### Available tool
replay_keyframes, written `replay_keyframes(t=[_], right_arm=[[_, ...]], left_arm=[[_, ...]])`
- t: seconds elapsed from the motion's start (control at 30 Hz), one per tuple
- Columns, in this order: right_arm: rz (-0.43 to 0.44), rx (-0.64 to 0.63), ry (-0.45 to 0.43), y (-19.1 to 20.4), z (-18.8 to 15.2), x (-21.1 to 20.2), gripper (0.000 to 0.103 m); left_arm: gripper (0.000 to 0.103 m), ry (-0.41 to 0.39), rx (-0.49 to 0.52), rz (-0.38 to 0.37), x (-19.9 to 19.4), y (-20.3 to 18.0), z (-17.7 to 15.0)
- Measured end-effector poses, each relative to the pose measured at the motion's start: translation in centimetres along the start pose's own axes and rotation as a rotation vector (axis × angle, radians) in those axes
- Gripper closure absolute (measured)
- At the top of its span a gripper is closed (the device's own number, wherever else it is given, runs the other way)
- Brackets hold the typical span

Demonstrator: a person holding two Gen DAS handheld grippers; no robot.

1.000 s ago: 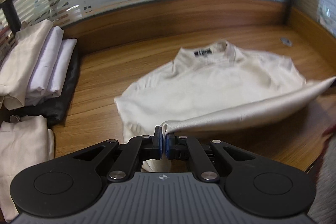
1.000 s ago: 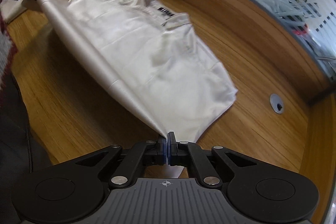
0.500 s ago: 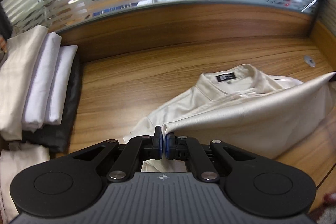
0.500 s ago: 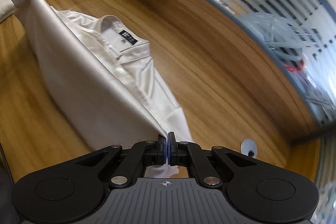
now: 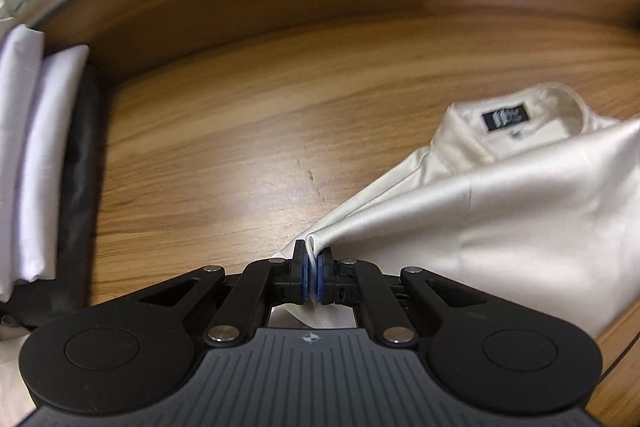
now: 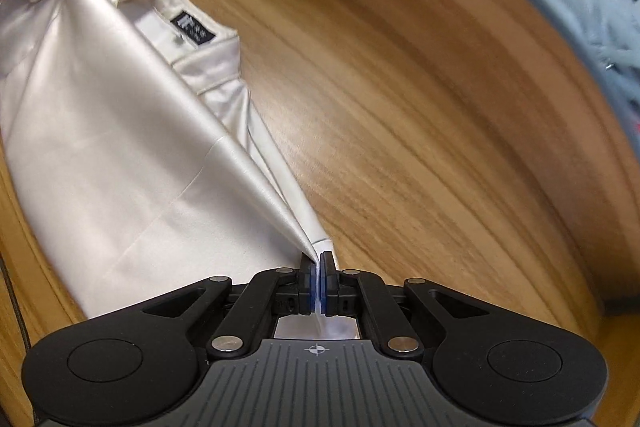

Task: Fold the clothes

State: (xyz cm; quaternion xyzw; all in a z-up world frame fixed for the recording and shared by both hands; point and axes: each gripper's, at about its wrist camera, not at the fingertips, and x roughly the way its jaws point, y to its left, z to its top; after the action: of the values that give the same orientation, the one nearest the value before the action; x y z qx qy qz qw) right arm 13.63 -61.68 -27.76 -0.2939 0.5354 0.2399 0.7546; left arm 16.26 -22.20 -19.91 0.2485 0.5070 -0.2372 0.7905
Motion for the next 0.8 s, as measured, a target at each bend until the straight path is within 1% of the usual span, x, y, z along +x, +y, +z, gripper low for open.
replay_keyframes(t=[0.07, 0.1, 0.13, 0.17, 0.2, 0.27, 0.3, 0.33, 0.43, 0.47, 0.63, 0.67, 0.73, 0.8], right_arm=[[-0.007, 0.001, 0.005, 0.1, -0.2, 0.4, 0.094], [-0.015, 0.002, 0.003, 0.1, -0.4, 0.5, 0.090], [-0.021, 0.003, 0.001, 0.1, -0.6, 0.5, 0.086], [-0.028, 0.006, -0.003, 0.1, -0.8, 0.4, 0.079], [-0.036, 0.010, -0.007, 0.0, -0.9, 0.2, 0.072], [-0.050, 0.039, -0.024, -0.3, -1.4, -0.7, 0.063], [-0.053, 0.061, -0.036, -0.6, -1.7, -1.3, 0.060], [-0.053, 0.096, -0.049, -0.9, -2.1, -2.0, 0.059], [-0.037, 0.231, -0.085, -1.8, -3.8, -4.2, 0.057], [-0.029, 0.278, -0.097, -2.0, -4.5, -4.9, 0.056], [0.013, 0.470, -0.126, -2.0, -8.2, -7.3, 0.056], [0.019, 0.497, -0.125, -1.8, -8.9, -7.4, 0.056], [0.027, 0.531, -0.117, -1.2, -9.6, -7.5, 0.056], [0.037, 0.550, -0.110, -0.4, -10.5, -7.5, 0.056]], left_arm=[[0.094, 0.012, -0.004, -0.004, 0.8, 0.0, -0.1], [0.094, 0.007, -0.006, -0.008, 0.9, 0.0, -0.2], [0.089, 0.001, -0.010, -0.009, 0.8, 0.2, -0.3], [0.080, -0.011, -0.020, -0.008, 0.5, 0.4, -0.4], [0.077, -0.025, -0.033, -0.007, 0.0, 0.8, -0.6], [0.068, -0.058, -0.069, -0.013, -1.5, 1.8, -1.3], [0.067, -0.074, -0.092, -0.022, -2.3, 2.4, -1.7], [0.064, -0.085, -0.114, -0.032, -3.2, 3.0, -2.2], [0.062, -0.106, -0.175, -0.056, -5.7, 4.1, -4.0], [0.059, -0.110, -0.196, -0.064, -6.4, 4.5, -4.8], [0.052, -0.110, -0.312, -0.102, -8.5, 5.7, -8.6], [0.049, -0.111, -0.337, -0.108, -8.7, 5.9, -9.3], [0.046, -0.116, -0.377, -0.125, -9.0, 6.3, -10.5], [0.045, -0.119, -0.391, -0.140, -9.2, 6.3, -11.5]])
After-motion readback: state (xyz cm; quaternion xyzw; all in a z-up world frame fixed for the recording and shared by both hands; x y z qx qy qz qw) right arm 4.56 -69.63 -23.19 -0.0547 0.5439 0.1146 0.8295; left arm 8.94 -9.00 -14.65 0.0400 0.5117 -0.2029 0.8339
